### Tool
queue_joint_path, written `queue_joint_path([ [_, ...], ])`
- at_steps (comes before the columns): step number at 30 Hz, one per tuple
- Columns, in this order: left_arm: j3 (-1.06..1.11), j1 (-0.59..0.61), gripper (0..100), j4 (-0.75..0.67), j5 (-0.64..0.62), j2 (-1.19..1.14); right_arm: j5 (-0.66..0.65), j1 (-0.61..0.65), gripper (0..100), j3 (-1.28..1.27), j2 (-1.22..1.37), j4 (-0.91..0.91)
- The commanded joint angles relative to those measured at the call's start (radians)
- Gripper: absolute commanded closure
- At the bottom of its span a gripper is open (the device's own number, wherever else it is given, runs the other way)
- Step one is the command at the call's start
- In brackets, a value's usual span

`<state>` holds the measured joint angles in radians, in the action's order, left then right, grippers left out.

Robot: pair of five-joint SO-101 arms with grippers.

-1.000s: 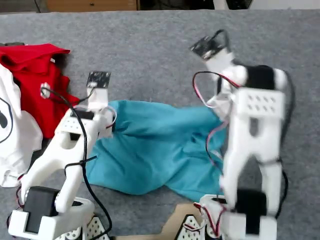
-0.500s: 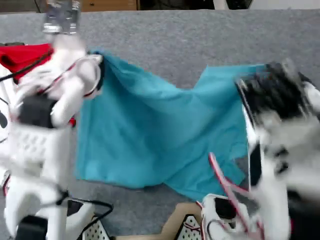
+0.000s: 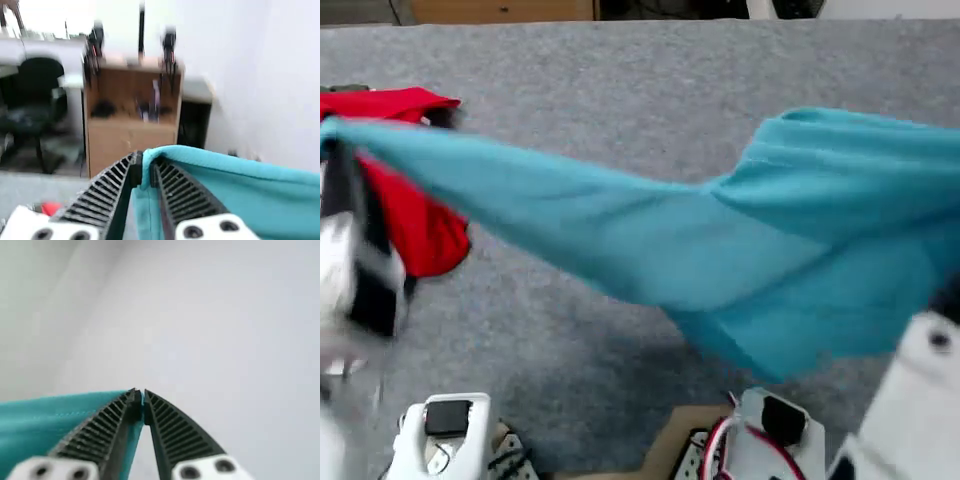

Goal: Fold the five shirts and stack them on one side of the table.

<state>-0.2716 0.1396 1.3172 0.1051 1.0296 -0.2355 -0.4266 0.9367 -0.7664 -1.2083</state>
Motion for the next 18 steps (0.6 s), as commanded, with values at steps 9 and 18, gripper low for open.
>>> queue_joint_path([
  [9,0.262,0.017,98,0.023,0.075,0.315,0.005,-0.019,99.2,0.127,0.067,0.129],
  [18,0.525,0.017,98,0.029,0.077,0.501,-0.081,-0.018,99.2,0.194,0.065,0.124],
])
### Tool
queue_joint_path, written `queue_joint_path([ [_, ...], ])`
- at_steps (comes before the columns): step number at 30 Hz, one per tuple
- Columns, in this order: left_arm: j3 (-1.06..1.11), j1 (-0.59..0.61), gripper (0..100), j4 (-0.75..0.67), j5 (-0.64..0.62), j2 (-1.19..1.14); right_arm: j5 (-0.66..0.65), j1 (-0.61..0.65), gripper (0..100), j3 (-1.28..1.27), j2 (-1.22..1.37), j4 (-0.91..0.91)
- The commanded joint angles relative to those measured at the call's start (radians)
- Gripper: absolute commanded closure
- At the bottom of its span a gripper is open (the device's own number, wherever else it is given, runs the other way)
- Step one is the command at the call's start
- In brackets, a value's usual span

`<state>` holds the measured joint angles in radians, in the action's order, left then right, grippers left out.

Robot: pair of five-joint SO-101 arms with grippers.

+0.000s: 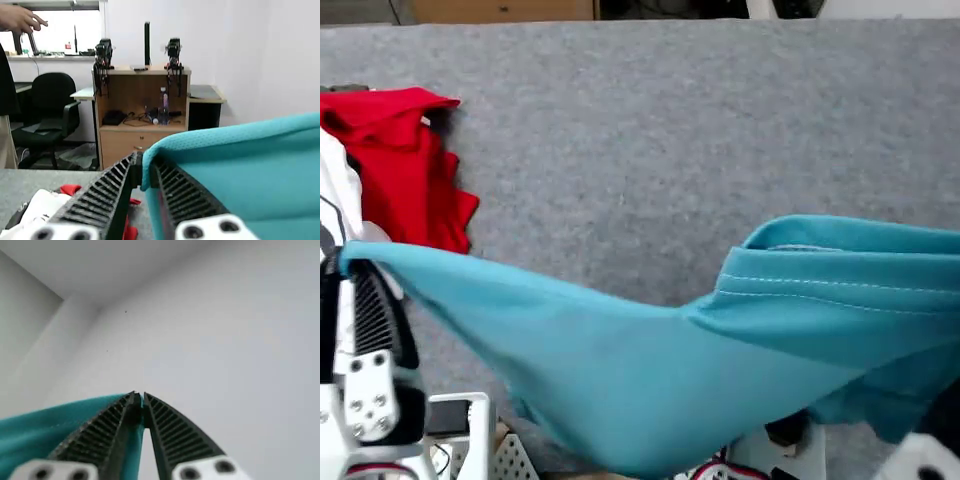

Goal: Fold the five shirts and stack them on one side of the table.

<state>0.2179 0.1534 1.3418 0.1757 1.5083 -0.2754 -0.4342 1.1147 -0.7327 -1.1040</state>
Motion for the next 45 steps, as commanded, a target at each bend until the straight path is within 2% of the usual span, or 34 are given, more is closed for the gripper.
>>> queue_joint_path([
  [1,0.038,0.003,98,0.005,0.006,0.028,-0.057,-0.010,99.2,0.024,0.031,0.020],
  [14,0.054,0.002,98,0.017,0.005,0.041,-0.147,-0.010,99.2,0.050,0.039,0.012],
  [18,0.132,0.002,98,0.003,0.005,0.038,-0.146,-0.007,99.2,-0.067,0.039,-0.002],
  [20,0.213,0.002,98,-0.077,0.006,0.036,-0.146,0.019,99.2,-0.153,0.041,0.008],
  [29,0.677,0.002,98,-0.812,0.006,-0.102,-0.147,0.120,99.2,-0.702,0.041,0.292],
  [32,0.752,0.000,98,-1.026,0.006,-0.217,-0.206,0.191,99.2,-0.855,0.041,0.361],
  [35,0.756,0.000,98,-1.171,0.006,-0.357,-0.256,0.269,99.3,-1.000,0.041,0.419],
  [39,0.678,-0.023,98,-1.223,0.005,-0.575,-0.273,0.371,99.2,-1.173,0.053,0.517],
  [42,0.545,-0.055,98,-1.154,0.000,-0.754,-0.270,0.426,99.3,-1.257,0.102,0.588],
  [45,0.373,-0.080,98,-1.076,-0.002,-0.938,-0.247,0.426,99.3,-1.287,0.196,0.678],
])
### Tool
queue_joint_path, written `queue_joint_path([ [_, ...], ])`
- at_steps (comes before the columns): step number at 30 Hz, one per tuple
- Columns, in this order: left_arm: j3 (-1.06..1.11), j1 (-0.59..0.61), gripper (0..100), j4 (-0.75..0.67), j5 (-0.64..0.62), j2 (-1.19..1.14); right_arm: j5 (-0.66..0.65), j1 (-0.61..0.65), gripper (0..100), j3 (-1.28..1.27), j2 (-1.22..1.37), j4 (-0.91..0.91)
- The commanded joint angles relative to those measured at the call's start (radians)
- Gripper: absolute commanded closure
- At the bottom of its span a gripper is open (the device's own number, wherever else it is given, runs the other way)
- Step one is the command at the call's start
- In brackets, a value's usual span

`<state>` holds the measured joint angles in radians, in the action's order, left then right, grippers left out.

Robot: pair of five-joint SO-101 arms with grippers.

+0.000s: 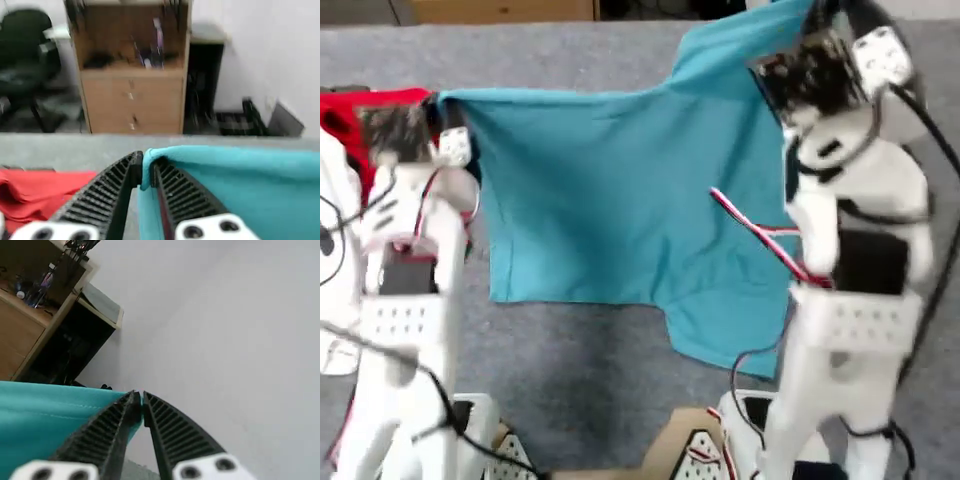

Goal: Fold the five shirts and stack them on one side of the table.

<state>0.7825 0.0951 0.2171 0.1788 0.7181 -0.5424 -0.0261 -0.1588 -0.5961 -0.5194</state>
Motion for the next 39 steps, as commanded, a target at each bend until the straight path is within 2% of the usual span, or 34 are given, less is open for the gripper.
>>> queue_joint_path([
  [1,-0.249,-0.023,98,0.071,-0.005,-0.208,0.044,0.016,99.3,-0.013,0.091,0.121],
  [4,-0.405,-0.023,98,0.127,-0.006,-0.367,0.086,0.005,99.3,0.007,0.171,0.143],
  [8,-0.572,-0.017,98,0.232,-0.006,-0.522,0.135,-0.002,99.3,0.084,0.208,0.020],
  [11,-0.658,-0.018,98,0.365,-0.006,-0.555,0.132,-0.016,99.3,0.147,0.206,-0.147],
  [14,-0.701,-0.025,98,0.511,-0.006,-0.553,0.129,-0.018,99.2,0.223,0.206,-0.394],
  [18,-0.738,-0.018,98,0.686,0.000,-0.553,0.049,-0.013,99.3,0.318,0.206,-0.724],
  [21,-0.733,-0.015,98,0.789,0.006,-0.553,-0.009,-0.016,99.3,0.343,0.203,-0.839],
  [23,-0.717,-0.026,98,0.856,0.071,-0.555,-0.032,-0.012,99.3,0.332,0.179,-0.878],
  [25,-0.655,-0.054,98,0.867,0.114,-0.555,-0.041,-0.005,99.3,0.297,0.142,-0.899],
  [33,-0.411,-0.074,98,0.842,0.121,-0.552,-0.106,0.015,99.3,-0.042,-0.128,-0.899],
  [35,-0.377,-0.041,98,0.807,0.115,-0.538,-0.127,-0.044,99.3,-0.111,-0.191,-0.853],
  [39,-0.371,0.028,98,0.746,0.052,-0.460,-0.147,-0.191,99.3,-0.145,-0.223,-0.621],
])
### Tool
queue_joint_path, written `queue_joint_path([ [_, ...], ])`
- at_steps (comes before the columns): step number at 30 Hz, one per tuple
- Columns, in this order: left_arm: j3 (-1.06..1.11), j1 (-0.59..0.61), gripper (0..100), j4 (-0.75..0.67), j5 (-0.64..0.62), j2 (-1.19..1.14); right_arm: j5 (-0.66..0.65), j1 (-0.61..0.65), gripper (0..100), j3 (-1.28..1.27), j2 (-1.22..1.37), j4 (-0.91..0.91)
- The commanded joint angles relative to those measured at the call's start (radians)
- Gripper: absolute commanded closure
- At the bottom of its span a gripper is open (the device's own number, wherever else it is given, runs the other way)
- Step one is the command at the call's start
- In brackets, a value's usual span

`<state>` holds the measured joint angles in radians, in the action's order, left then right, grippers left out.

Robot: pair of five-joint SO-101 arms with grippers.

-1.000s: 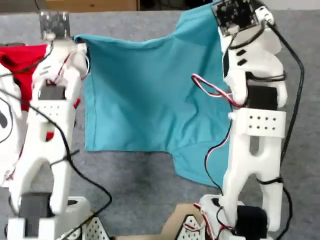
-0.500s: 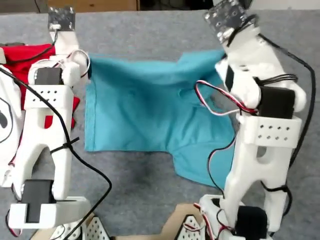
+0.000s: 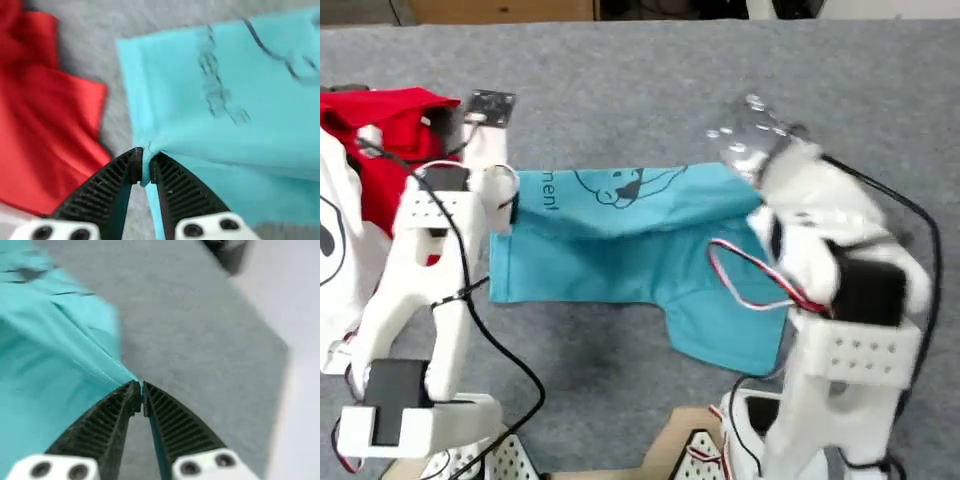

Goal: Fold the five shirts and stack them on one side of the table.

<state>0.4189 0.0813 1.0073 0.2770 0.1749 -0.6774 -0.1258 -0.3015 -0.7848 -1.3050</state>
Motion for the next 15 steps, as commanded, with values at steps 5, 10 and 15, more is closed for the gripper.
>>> queue_joint_path([
  [5,-0.066,0.035,98,-0.074,-0.153,0.191,-0.009,-0.119,99.3,0.018,0.061,0.548],
  [10,-0.086,-0.051,98,-0.074,-0.184,0.225,-0.014,-0.059,99.3,0.019,0.237,0.864],
  [15,-0.075,-0.101,98,-0.077,-0.186,0.223,-0.006,0.007,99.4,0.130,0.458,0.987],
])
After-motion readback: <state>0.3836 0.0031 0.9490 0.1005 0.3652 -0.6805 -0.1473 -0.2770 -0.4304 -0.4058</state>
